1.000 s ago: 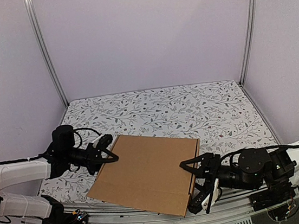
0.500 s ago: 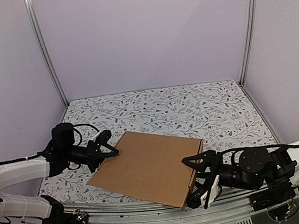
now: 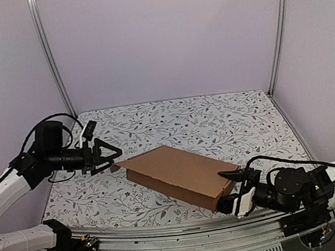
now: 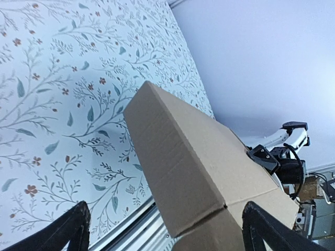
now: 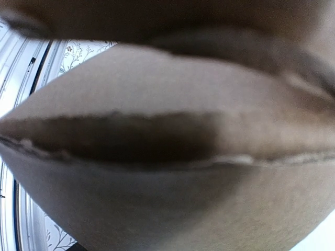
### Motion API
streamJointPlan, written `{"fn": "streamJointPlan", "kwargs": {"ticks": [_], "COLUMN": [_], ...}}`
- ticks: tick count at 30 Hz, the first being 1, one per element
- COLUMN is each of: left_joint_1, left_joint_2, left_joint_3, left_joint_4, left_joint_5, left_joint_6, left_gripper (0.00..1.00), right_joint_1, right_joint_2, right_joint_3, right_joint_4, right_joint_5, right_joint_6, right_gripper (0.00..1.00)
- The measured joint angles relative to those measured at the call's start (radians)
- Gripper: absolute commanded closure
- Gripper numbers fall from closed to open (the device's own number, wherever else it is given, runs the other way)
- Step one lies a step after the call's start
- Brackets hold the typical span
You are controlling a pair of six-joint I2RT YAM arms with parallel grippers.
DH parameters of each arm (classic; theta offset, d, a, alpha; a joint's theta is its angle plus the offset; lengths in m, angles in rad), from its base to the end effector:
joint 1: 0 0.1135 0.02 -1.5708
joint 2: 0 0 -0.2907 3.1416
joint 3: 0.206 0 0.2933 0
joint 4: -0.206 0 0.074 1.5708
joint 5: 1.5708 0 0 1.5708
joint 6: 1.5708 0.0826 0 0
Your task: Fold the paper box
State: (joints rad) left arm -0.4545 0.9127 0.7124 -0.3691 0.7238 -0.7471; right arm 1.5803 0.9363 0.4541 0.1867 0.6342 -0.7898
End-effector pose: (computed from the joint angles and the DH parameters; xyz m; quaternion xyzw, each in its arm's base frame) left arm 0.2006 -0.1589 0.2719 0.0485 0.8364 -0.5100 0.1947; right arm 0.0464 0.2648 0.2267 -0.6375 0.4592 -0.0134 0.6185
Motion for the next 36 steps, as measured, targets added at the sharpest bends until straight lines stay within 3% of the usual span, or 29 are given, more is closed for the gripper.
{"fn": "streamJointPlan", "kwargs": {"ticks": [6,11,17,27,36], "left_joint_1": [0.0,0.0,0.0,0.0,-0.042], "left_joint_2": [-0.134,-0.172,-0.227,-0.166,-0.159], "left_joint_3": [0.051,0.053,0.037,0.023,0.018], "left_joint_4": [-0.135,-0.17,-0.137,-0.097,-0.119], "left_joint_5": [-0.197,-0.244,-0.243,-0.233,-0.254], "left_joint_6": [0.106,0.158,0.182,0.222,0.224], "left_gripper": [0.0,0.01,0.0,0.0,0.05], "right_joint_1": [-0.108,-0.307,-0.439,-0.536,-0.582], "right_joint_2": [-0.056,-0.068,0.023,0.267,0.426], "right_joint_3": [-0.056,-0.076,-0.082,-0.079,-0.08], "right_joint_4": [-0.01,-0.006,0.064,0.298,0.495], "right_joint_5": [-0.127,-0.369,-0.672,-0.975,-1.055], "right_joint_6": [0.219,0.39,0.524,0.58,0.599], "right_gripper": [0.6,0.6,0.62,0.64,0.68]}}
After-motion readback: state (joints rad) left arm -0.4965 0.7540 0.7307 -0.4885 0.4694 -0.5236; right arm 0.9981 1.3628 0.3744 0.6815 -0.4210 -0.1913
